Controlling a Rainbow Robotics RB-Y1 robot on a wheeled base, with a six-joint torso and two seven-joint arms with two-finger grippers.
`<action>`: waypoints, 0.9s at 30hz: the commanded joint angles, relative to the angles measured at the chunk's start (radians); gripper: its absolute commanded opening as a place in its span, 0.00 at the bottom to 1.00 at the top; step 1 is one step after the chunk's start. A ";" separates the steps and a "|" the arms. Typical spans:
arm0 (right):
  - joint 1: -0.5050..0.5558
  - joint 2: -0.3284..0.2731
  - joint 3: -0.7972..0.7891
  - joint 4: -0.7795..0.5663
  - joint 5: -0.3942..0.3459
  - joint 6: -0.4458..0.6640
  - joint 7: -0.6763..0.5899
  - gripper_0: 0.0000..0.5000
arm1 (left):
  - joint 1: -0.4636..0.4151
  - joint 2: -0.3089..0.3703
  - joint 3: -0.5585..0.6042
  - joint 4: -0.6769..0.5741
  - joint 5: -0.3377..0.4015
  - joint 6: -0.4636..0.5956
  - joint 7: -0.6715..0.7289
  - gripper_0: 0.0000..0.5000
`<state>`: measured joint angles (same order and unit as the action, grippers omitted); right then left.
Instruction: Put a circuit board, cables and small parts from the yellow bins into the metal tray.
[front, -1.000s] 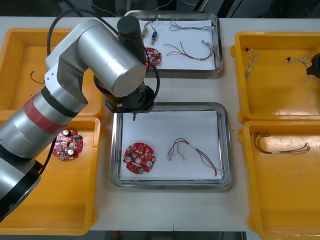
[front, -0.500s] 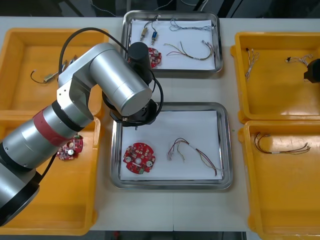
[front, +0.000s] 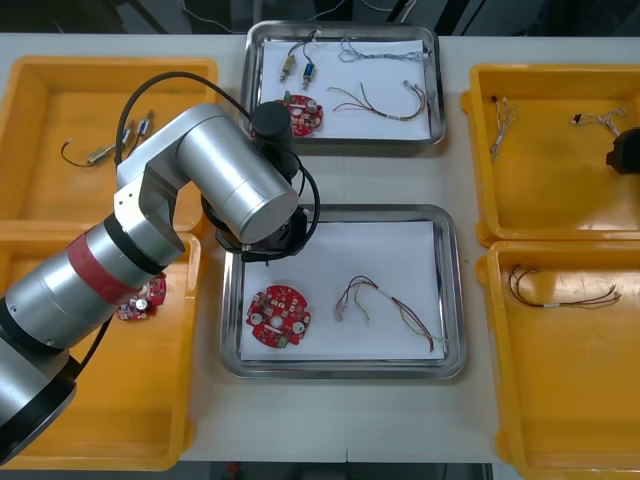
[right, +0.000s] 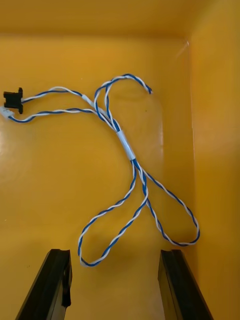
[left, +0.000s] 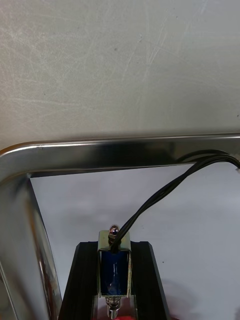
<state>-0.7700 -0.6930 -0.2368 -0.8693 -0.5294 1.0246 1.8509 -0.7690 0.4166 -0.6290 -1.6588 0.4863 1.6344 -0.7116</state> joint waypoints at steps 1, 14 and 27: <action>-0.043 -0.005 0.008 0.007 -0.014 -0.028 0.031 1.00 | 0.005 -0.007 -0.023 -0.013 -0.006 -0.011 0.003 0.69; -0.041 0.024 0.008 0.029 -0.046 -0.064 0.005 1.00 | 0.005 0.011 -0.021 -0.095 -0.017 0.065 0.034 1.00; -0.006 0.050 0.008 0.029 -0.043 -0.110 0.008 1.00 | -0.010 0.053 0.190 -0.251 0.089 0.260 0.014 1.00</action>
<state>-0.7696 -0.6531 -0.2367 -0.8314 -0.5774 0.9259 1.8508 -0.7689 0.4309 -0.5444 -1.8434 0.5353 1.8421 -0.7115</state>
